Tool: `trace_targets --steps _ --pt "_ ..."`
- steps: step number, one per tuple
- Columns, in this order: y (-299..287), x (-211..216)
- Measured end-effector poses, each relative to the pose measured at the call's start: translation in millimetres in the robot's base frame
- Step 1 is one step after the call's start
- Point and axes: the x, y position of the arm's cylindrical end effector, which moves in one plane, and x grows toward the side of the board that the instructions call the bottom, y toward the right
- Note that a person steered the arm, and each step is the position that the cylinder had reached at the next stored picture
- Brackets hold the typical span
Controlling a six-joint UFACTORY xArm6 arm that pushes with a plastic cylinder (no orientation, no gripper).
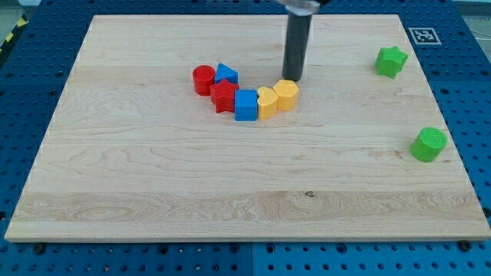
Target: Move the green star to the top left of the yellow hexagon
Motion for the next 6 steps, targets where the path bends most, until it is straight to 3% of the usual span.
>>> trace_targets --steps 2,3,4,5,6 --pt "65.0 -18.2" --pt "67.4 -52.5" --pt "122.5 -85.0" --pt "181.6 -80.4" --pt "194.5 -41.6"
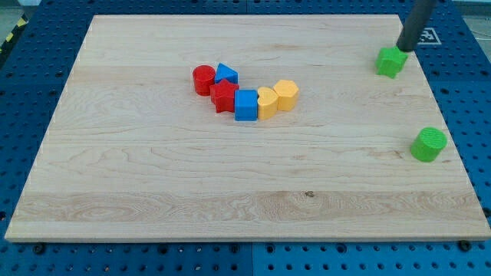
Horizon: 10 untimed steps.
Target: Move the green star to the top left of the yellow hexagon
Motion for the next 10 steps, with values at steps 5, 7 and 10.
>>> trace_targets --steps 5,7,10 --pt "-172.9 58.4" --pt "-236.5 58.8" --pt "-193.8 41.7"
